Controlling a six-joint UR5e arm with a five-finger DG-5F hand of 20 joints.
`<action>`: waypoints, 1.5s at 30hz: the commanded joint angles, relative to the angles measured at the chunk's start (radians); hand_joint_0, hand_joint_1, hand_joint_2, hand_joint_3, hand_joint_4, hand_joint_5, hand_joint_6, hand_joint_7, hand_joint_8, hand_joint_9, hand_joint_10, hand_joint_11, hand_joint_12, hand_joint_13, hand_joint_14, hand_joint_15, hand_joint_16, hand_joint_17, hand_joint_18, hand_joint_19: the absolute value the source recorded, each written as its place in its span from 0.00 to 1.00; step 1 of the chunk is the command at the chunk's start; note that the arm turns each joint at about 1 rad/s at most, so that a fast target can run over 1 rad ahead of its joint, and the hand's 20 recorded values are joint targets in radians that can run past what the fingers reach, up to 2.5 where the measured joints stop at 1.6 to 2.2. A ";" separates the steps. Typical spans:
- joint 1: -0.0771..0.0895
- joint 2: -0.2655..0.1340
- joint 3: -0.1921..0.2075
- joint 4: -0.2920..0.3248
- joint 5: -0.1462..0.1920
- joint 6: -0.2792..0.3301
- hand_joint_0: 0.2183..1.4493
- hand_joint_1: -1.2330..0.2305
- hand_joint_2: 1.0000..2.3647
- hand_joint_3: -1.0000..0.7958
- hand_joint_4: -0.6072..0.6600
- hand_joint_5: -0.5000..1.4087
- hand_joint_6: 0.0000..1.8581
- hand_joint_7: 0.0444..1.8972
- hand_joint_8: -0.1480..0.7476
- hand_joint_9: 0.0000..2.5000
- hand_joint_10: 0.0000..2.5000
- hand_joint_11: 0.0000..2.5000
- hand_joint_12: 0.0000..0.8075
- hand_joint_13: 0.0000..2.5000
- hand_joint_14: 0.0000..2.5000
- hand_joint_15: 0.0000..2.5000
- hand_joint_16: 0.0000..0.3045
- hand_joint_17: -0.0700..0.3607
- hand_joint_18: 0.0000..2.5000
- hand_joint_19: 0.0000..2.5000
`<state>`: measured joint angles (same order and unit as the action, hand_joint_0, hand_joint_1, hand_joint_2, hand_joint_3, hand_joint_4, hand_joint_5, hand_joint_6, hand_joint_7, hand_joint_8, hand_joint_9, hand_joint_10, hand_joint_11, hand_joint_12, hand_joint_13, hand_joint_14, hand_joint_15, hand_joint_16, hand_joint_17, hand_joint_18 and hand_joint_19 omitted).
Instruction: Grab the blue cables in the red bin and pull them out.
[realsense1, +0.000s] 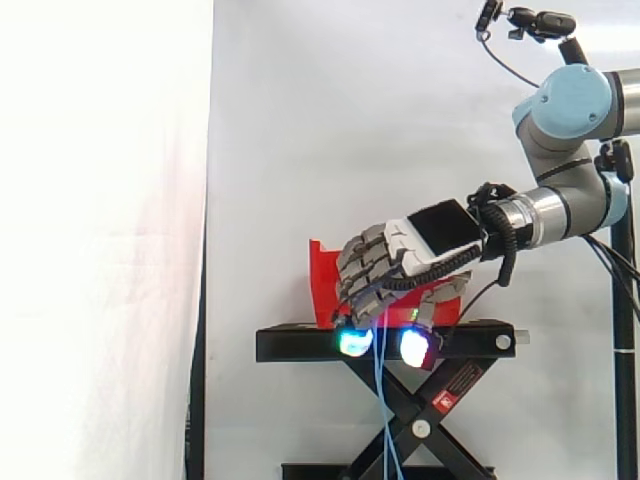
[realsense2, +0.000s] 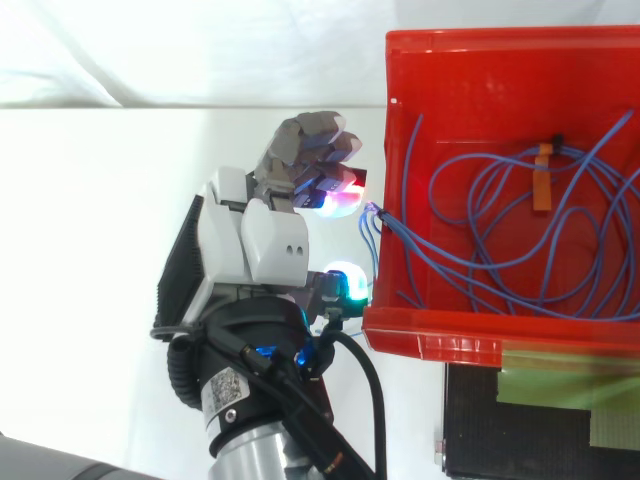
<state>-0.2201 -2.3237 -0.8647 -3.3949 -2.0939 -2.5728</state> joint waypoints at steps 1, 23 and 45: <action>-0.004 0.000 0.000 0.022 0.000 -0.013 0.41 0.17 0.00 0.00 0.59 0.66 0.00 0.39 0.43 0.36 0.01 0.33 0.42 0.32 0.01 0.26 0.15 0.40 0.21 0.29; -0.018 0.000 -0.030 0.085 -0.025 -0.030 0.41 0.17 0.00 0.00 0.59 0.67 0.00 0.39 0.43 0.36 0.01 0.32 0.42 0.32 0.01 0.26 0.15 0.40 0.21 0.29; -0.018 0.000 -0.030 0.135 -0.031 -0.040 0.40 0.14 0.00 0.00 0.56 0.65 0.10 0.36 0.44 0.37 0.01 0.33 0.42 0.33 0.01 0.26 0.15 0.40 0.22 0.29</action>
<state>-0.2384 -2.3240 -0.8946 -3.2816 -2.1246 -2.6131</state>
